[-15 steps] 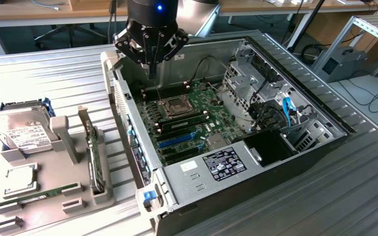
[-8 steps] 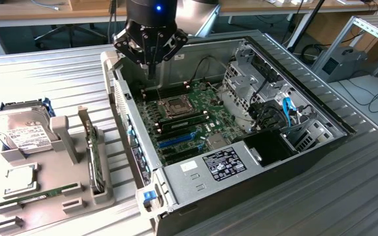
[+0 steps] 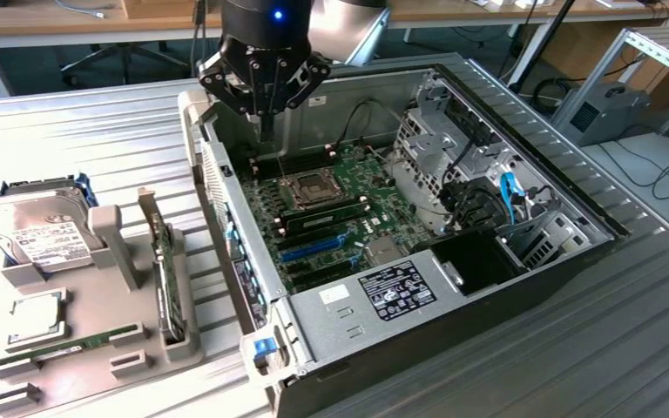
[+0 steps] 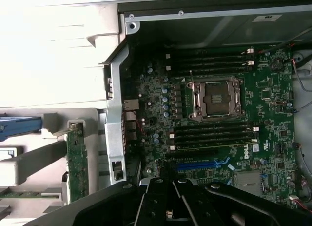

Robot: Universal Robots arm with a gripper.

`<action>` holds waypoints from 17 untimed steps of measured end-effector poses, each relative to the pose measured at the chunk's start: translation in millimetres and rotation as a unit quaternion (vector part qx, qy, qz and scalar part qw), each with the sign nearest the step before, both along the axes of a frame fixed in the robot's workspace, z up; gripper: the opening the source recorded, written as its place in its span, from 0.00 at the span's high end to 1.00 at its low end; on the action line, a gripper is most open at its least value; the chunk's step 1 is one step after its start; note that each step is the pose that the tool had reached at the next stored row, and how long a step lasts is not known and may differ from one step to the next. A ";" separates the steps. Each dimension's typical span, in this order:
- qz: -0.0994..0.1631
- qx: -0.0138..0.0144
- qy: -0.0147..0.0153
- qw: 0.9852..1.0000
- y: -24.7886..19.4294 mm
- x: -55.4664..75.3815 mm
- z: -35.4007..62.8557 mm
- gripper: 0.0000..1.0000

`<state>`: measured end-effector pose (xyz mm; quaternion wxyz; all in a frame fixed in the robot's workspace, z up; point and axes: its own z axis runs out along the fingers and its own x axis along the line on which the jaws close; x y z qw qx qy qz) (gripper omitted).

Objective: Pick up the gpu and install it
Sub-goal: 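Reach for the gpu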

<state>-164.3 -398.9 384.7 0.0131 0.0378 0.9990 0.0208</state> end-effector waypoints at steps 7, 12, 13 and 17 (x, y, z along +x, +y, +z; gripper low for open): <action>0.000 0.000 0.000 1.000 0.0 -1.0 -0.4 0.89; 0.000 0.000 0.000 1.000 0.0 -3.7 -2.2 0.89; 0.000 0.000 0.000 1.000 0.0 -4.2 -2.4 0.89; 0.000 0.000 0.000 1.000 0.0 -6.7 -2.7 0.89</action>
